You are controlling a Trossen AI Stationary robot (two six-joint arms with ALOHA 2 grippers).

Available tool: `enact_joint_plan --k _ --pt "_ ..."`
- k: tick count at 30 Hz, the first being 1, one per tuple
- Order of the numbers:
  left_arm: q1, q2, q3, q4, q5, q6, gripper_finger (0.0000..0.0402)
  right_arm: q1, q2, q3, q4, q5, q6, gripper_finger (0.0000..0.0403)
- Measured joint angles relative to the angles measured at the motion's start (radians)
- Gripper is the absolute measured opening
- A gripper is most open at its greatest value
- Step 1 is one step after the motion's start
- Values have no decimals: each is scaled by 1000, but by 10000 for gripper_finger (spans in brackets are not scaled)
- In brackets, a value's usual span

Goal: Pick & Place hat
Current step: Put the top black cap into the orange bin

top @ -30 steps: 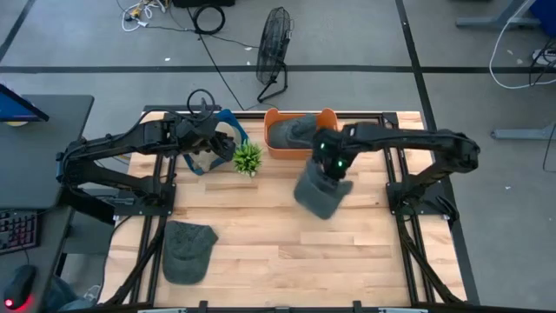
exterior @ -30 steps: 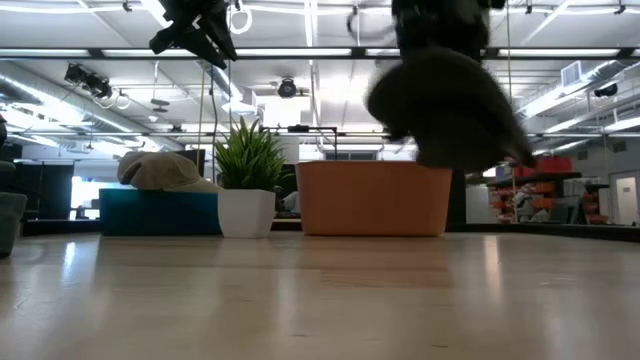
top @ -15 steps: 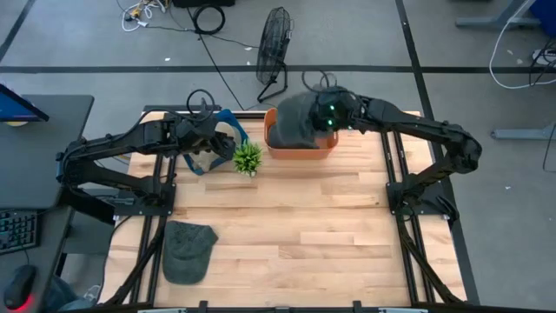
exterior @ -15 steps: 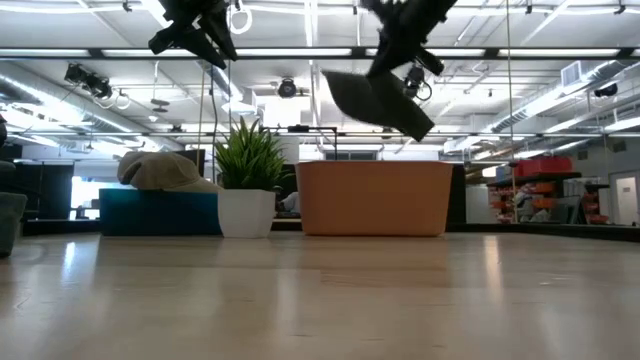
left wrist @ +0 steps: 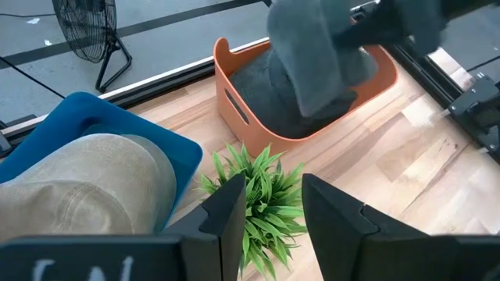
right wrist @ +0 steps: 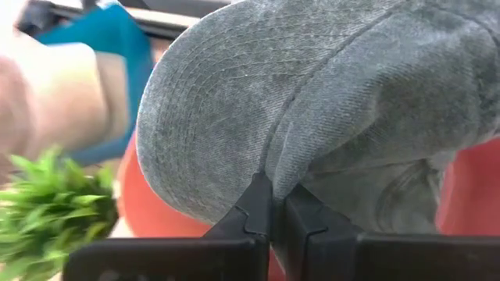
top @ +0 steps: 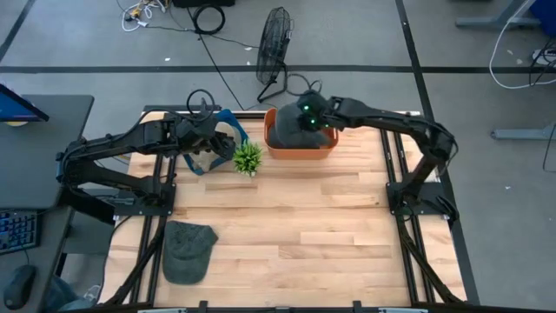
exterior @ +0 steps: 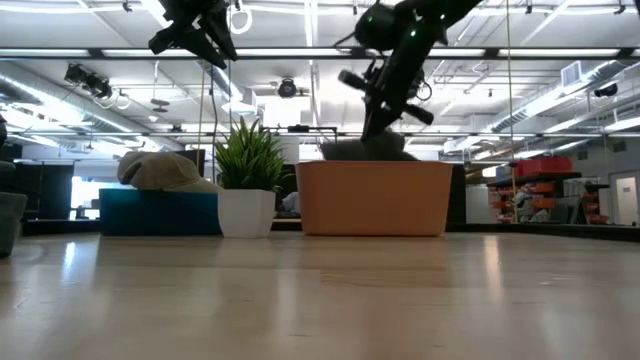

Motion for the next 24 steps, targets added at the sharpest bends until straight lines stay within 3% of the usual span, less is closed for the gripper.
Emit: enact_joint_plan --k 14,24 --pt "0 0 0 -3 0 10 131 10 149 -1 -41 -75 80 16" --pt "0 0 0 -8 0 9 131 7 140 0 -40 -78 12 90"
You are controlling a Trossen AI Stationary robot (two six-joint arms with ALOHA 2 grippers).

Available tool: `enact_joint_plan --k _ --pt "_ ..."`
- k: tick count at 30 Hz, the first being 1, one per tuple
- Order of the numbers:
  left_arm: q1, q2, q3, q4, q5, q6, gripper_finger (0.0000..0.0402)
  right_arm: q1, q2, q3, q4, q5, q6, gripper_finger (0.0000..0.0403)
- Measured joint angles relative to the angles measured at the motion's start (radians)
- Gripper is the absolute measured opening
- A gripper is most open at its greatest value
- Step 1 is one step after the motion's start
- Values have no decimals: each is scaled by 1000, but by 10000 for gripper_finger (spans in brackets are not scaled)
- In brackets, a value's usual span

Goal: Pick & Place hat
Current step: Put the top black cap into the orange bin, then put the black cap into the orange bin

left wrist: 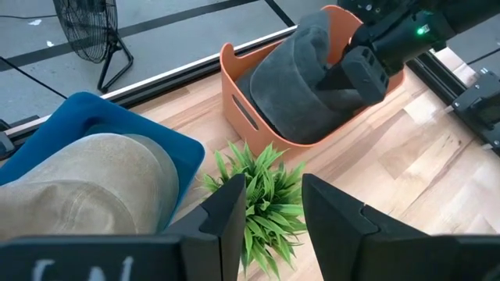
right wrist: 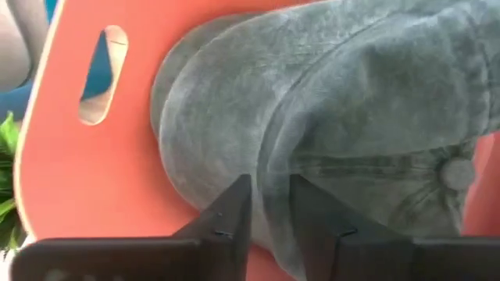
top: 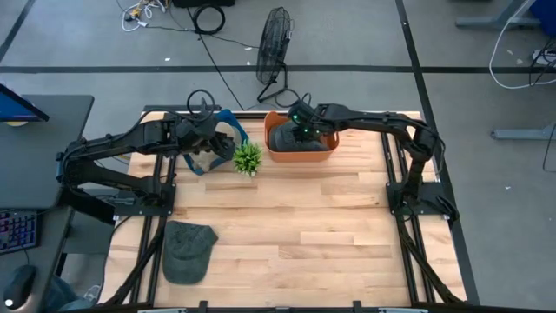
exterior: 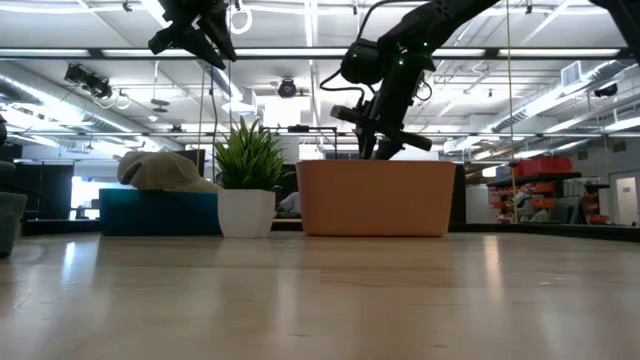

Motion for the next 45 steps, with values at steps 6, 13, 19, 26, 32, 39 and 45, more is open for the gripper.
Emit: enact_joint_plan --k 6,13,19,26,32,39,45 --pt "0 0 0 0 10 -1 131 0 -56 1 17 1 -54 126" --pt "-23 0 0 0 234 61 130 6 -167 2 14 1 -187 134" --pt "-150 0 0 -37 460 3 130 30 -231 3 1 0 -253 133" --pt "-404 1 0 -174 472 -271 130 47 -246 3 -3 1 -257 133" --pt "-598 54 -22 -343 455 -501 136 50 -246 3 -4 1 -264 129" --pt "-738 168 -26 -392 500 -462 183 51 -246 3 -7 1 -274 128" --pt "-782 295 -26 -385 603 -527 240 65 -246 3 -8 1 -272 127"
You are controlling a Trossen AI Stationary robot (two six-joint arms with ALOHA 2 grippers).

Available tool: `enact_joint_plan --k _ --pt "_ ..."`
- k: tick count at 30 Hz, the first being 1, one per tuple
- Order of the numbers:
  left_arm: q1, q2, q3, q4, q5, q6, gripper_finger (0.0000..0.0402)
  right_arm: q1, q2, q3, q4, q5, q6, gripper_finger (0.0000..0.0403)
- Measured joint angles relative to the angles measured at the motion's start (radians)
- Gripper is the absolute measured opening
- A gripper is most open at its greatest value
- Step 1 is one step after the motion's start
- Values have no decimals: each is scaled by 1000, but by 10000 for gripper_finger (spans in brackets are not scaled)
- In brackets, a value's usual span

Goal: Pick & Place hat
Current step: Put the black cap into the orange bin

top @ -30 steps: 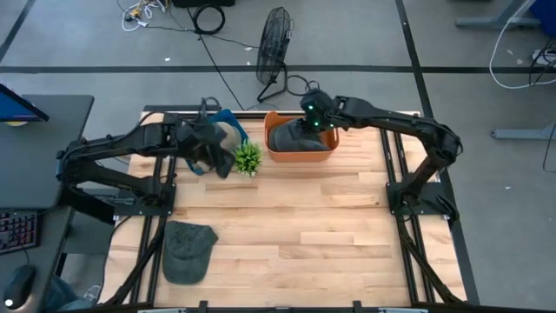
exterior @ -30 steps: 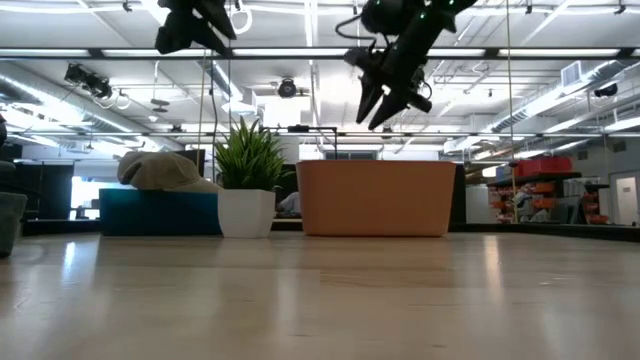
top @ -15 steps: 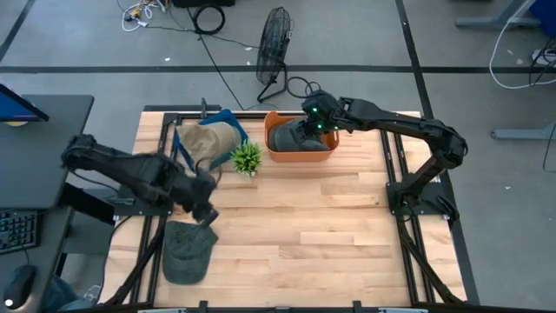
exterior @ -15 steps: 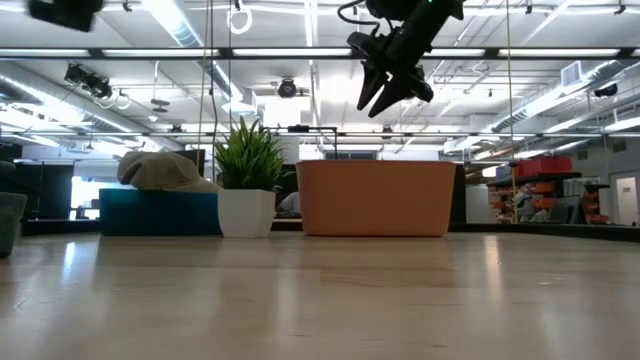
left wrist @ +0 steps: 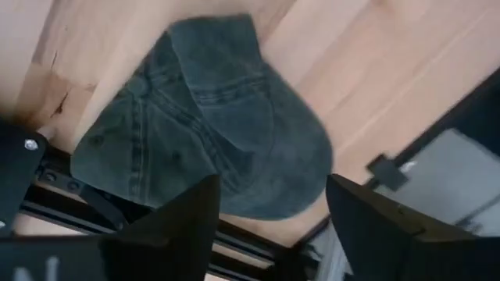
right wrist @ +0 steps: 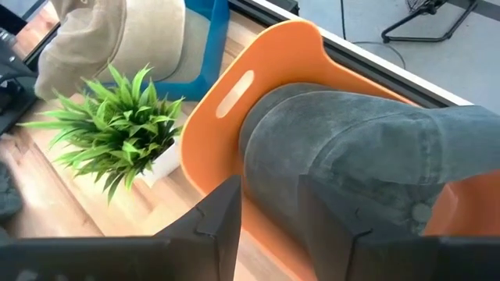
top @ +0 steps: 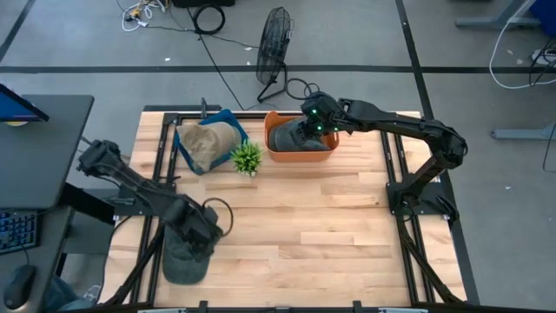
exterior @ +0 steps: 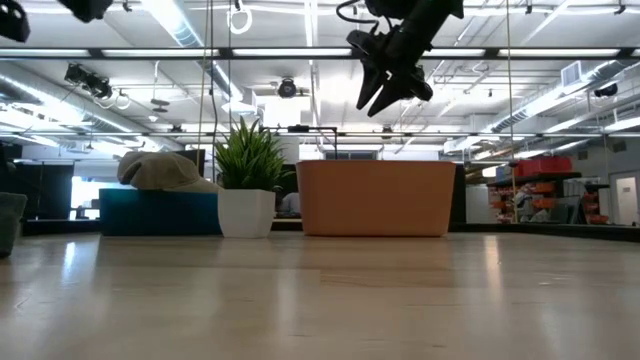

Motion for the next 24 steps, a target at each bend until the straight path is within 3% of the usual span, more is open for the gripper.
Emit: enact_joint_plan --k 11,15,20,24 --pt "-72 161 -4 41 98 157 253 40 0 0 -2 0 -30 127" --pt "-72 156 -79 71 93 248 253 43 0 0 -1 0 -33 127" --pt "-76 148 -195 89 96 253 252 42 0 0 -5 0 -34 127" --pt "-83 147 -276 280 138 248 252 42 0 0 -13 0 -34 127"
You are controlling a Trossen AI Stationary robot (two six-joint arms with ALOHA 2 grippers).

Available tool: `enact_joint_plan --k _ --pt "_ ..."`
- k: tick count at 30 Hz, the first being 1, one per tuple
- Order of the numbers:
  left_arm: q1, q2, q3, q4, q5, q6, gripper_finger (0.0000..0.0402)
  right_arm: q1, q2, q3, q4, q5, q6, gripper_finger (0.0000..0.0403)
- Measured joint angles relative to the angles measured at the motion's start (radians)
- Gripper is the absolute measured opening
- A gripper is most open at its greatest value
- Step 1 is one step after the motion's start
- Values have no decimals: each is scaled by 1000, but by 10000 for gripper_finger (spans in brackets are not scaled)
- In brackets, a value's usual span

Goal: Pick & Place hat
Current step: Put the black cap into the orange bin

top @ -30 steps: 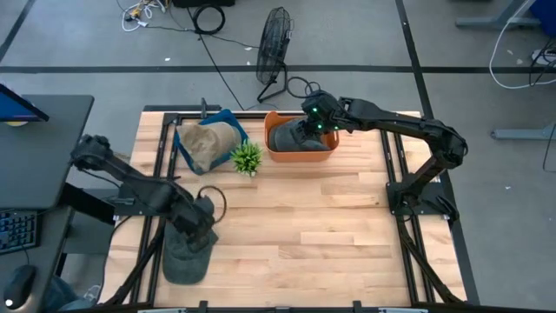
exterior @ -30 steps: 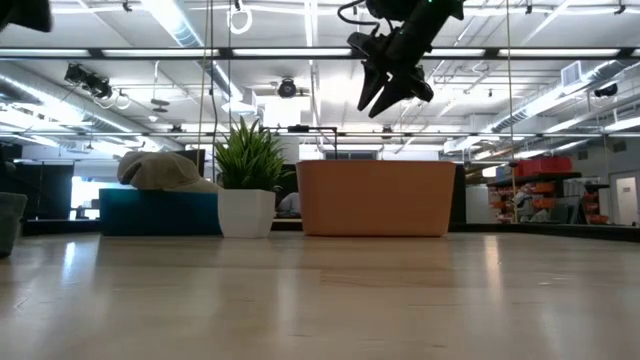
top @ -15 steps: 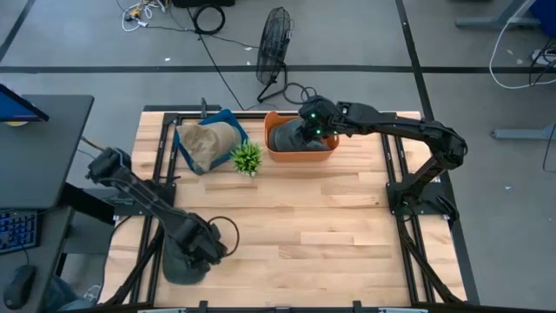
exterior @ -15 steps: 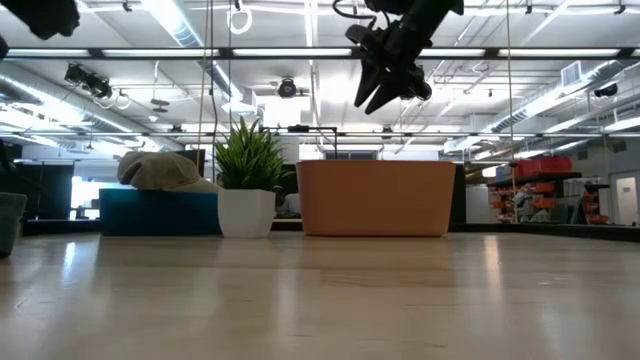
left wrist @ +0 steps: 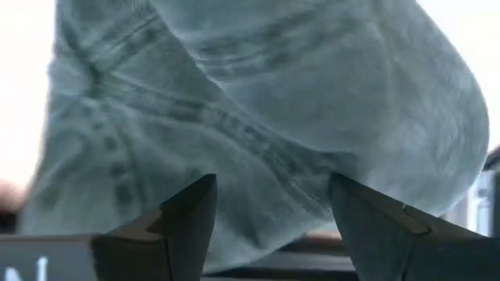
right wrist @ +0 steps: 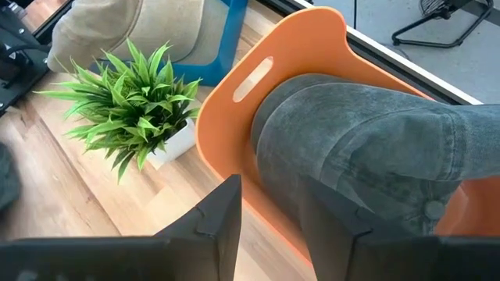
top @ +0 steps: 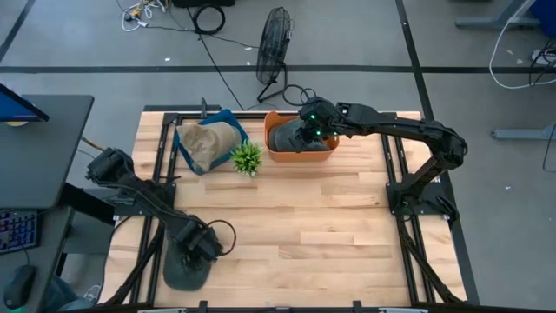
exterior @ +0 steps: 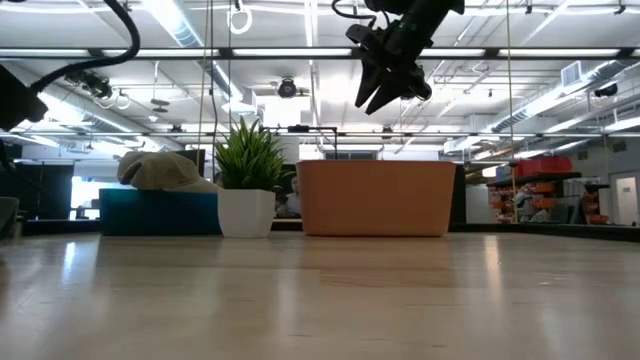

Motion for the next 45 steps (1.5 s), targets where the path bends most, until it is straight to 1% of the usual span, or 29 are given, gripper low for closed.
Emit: enact_joint_plan --k 3,6,10,15,18,22,24,29,33,35,37,43,44,45 --pt "-8 0 -36 82 1 -19 252 0 0 0 -5 0 0 127" --pt "-3 0 -39 60 0 -26 252 0 0 0 -4 0 0 127" --pt "-2 -12 18 -4 9 0 246 0 0 0 -3 0 0 127" --pt "-13 -13 101 18 15 5 226 0 0 0 -3 0 0 127" --pt "-29 -13 106 63 16 0 219 0 0 0 -3 0 0 127" --pt "-48 -10 106 64 17 -33 218 0 0 0 -2 0 0 127" --pt "-60 -4 93 74 16 -40 218 0 0 0 -2 0 0 127" --pt "-80 -4 13 109 17 -48 218 0 0 0 -2 3 0 127" --pt "-78 -4 -11 115 19 -38 210 0 0 0 -2 3 0 127" --pt "-77 -4 -11 133 18 -10 190 0 0 0 -3 3 0 127" --pt "-78 -4 -11 147 20 11 159 0 0 0 -3 3 0 127" --pt "-70 -4 -11 211 54 16 26 0 0 0 -4 3 0 127" --pt "-70 -6 -11 220 53 8 16 0 0 0 -4 3 0 127" --pt "-70 -7 -11 223 53 6 13 0 0 0 -4 3 0 127"
